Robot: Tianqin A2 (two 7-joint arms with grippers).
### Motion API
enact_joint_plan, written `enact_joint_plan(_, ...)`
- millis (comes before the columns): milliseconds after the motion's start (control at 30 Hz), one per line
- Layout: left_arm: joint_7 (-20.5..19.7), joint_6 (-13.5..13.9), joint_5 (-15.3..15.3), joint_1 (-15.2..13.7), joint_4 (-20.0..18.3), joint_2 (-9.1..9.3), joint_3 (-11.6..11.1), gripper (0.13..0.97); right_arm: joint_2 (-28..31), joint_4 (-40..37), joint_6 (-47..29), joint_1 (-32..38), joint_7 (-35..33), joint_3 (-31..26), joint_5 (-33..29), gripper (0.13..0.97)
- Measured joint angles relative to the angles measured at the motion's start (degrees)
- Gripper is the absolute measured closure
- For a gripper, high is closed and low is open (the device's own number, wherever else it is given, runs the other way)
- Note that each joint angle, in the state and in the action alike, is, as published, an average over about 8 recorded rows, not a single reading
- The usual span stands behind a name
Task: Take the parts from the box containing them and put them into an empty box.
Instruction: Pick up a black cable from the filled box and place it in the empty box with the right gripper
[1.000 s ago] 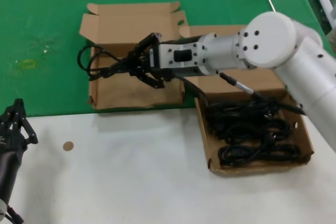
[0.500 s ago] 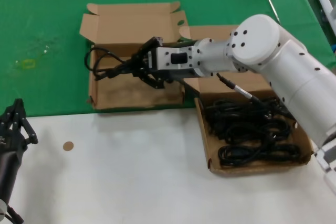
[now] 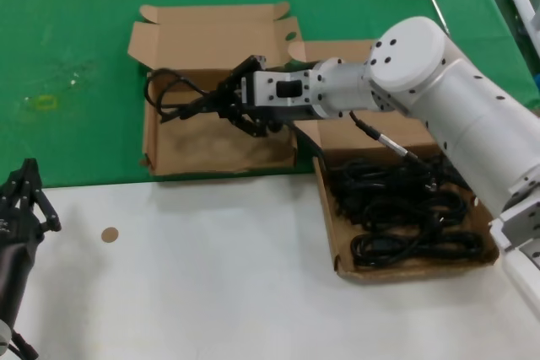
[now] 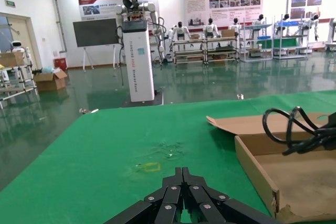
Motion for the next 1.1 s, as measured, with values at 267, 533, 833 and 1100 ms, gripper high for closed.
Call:
enact_joint_plan(267, 0.0, 0.0, 0.0, 0.0, 0.0, 0.0, 0.0, 0.945, -1.36, -3.38, 0.93, 1.12, -2.75, 0.79, 1.02, 0.835)
enact_joint_plan(533, 0.0, 0.0, 0.0, 0.0, 0.0, 0.0, 0.0, 0.945, -1.66, -3.18, 1.23, 1.31, -2.68, 0.88, 1.1, 0.753)
enact_joint_plan(833, 0.0, 0.0, 0.0, 0.0, 0.0, 0.0, 0.0, 0.945, 0.61, 2.95, 0.64, 0.17, 2.72, -0.23, -0.91, 0.67)
enact_joint_plan(1100, 0.0, 0.0, 0.0, 0.0, 0.0, 0.0, 0.0, 0.945, 3.82, 10.08, -0.27, -1.88, 7.96, -0.79, -2.54, 0.468)
